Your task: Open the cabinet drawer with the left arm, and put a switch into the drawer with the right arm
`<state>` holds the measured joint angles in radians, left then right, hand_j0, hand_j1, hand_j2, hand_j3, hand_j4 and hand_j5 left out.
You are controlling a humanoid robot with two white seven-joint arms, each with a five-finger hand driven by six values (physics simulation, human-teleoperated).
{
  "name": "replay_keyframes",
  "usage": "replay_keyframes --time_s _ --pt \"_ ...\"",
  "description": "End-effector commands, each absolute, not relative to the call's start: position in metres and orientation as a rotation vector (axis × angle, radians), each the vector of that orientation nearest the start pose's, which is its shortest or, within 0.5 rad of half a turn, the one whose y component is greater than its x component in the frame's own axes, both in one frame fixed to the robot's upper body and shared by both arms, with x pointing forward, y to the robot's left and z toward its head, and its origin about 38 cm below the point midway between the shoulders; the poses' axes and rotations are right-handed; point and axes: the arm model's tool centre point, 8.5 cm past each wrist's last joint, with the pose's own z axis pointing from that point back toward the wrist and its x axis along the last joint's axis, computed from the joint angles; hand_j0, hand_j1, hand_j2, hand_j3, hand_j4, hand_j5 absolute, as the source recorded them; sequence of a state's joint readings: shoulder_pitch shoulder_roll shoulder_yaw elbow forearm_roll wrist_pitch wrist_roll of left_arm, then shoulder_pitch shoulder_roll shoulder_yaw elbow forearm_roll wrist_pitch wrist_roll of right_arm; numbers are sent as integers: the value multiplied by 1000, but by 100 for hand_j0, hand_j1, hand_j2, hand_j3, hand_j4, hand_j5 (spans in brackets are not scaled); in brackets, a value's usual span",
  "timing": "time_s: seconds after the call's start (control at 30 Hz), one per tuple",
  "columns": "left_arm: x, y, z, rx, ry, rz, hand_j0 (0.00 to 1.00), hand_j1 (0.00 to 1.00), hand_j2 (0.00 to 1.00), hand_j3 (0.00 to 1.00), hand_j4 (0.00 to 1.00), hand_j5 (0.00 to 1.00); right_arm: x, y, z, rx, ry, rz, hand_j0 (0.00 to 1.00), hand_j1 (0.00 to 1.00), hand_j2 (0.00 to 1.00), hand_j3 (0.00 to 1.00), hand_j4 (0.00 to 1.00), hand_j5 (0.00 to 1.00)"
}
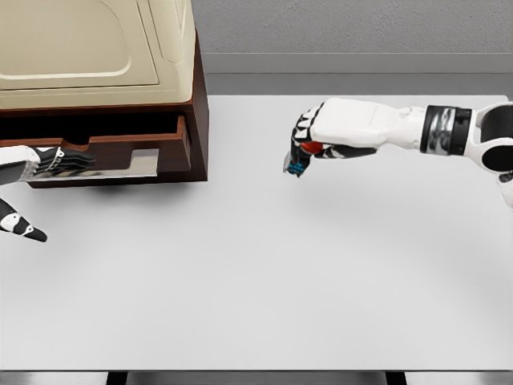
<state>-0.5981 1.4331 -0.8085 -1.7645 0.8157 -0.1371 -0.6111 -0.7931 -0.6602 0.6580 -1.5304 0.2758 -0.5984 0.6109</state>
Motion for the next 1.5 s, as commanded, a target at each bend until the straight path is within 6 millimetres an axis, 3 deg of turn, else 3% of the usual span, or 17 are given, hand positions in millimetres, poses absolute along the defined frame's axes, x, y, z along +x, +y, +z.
replay_keyframes --time_s 0.0,0.4,0.6,0.87,1.27,1.47 --pt "344 400 284 -217 -1190 -1251 100 100 100 100 100 100 439 -192 268 268 2171 -2746 47 47 47 47 47 47" --pt "338 404 272 -241 -1153 -1225 100 100 100 100 100 100 448 -146 282 262 2131 -2746 46 46 46 46 46 46" --pt "334 413 277 -212 -1132 -1223 100 100 100 100 100 100 455 -122 290 314 2098 -2759 45 45 45 45 45 45" --pt "333 416 280 -198 -1129 -1225 100 100 100 100 100 100 459 -116 303 371 2066 -2742 45 45 45 45 45 45" --pt "334 414 279 -202 -1132 -1225 100 100 100 100 100 100 451 -91 331 391 2002 -2658 44 44 44 44 44 44" --pt "333 415 279 -210 -1131 -1213 100 100 100 100 100 100 435 -84 345 401 1969 -2593 44 44 44 44 44 44"
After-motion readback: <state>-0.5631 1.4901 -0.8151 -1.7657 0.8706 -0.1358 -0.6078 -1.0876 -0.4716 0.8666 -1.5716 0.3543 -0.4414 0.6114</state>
